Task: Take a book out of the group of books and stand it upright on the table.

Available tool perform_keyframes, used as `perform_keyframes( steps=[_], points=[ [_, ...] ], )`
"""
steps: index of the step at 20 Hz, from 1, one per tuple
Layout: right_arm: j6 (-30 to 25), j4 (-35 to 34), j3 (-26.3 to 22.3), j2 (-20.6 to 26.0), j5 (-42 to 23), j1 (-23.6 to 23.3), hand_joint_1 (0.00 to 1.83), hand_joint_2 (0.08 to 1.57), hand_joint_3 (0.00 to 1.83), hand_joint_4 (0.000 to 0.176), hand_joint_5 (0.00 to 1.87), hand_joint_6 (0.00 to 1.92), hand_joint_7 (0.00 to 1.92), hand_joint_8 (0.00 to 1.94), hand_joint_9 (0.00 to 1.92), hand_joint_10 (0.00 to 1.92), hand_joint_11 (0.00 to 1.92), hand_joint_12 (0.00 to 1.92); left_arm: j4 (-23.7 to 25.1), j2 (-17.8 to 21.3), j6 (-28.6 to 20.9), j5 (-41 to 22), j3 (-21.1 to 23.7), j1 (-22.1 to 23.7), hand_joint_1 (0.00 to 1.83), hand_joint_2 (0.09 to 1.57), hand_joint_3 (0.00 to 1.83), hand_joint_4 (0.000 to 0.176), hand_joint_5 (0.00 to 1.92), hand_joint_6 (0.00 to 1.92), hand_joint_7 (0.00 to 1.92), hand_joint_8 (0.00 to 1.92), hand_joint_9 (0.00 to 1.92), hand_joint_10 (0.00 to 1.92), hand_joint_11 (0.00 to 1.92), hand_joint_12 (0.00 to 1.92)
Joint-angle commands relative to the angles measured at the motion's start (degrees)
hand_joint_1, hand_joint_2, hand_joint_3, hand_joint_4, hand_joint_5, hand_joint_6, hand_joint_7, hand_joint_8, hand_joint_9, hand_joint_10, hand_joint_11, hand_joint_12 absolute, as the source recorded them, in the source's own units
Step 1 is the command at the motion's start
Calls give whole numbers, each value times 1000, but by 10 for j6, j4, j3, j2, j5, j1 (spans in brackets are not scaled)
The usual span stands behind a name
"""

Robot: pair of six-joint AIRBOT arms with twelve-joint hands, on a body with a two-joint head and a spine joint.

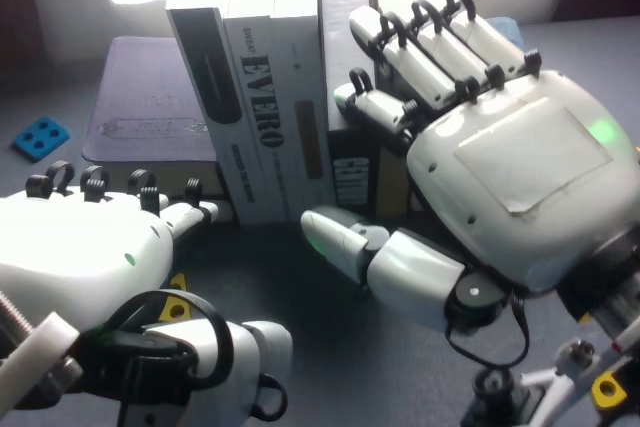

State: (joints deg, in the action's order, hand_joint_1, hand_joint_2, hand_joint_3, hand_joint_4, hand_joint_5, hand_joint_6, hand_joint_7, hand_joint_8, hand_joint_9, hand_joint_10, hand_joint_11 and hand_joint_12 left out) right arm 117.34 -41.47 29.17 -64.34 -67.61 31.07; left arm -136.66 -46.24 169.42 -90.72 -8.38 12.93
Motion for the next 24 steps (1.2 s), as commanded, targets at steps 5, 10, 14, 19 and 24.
perform_keyframes(
  steps=[5,10,14,19,24],
  points=[
    [12,41,-21,7,-25,18,0,1208,3,0,594,131,28,3,0,0,0,0,51,2,-2,8,1,5,0,1298,0,54,0,0,0,0,0,0,0,0],
    [24,41,-39,14,-26,30,0,1212,4,0,600,129,36,4,0,0,0,0,51,2,-2,8,1,5,0,1305,3,53,11,4,6,2,0,0,0,0],
    [27,48,-51,18,-27,37,0,1211,3,0,585,118,51,8,0,0,0,0,51,2,-2,8,1,4,0,1301,0,57,2,0,0,0,0,0,0,0],
    [32,72,-67,23,-26,55,0,1209,2,0,591,115,56,11,0,0,0,0,51,2,-2,8,1,4,0,1308,3,54,12,4,0,0,0,0,0,0],
    [38,81,-79,26,-25,69,0,1209,2,0,614,121,72,14,0,0,0,0,51,2,-2,8,1,4,0,1298,0,56,14,4,0,0,9,3,15,7]
  ],
)
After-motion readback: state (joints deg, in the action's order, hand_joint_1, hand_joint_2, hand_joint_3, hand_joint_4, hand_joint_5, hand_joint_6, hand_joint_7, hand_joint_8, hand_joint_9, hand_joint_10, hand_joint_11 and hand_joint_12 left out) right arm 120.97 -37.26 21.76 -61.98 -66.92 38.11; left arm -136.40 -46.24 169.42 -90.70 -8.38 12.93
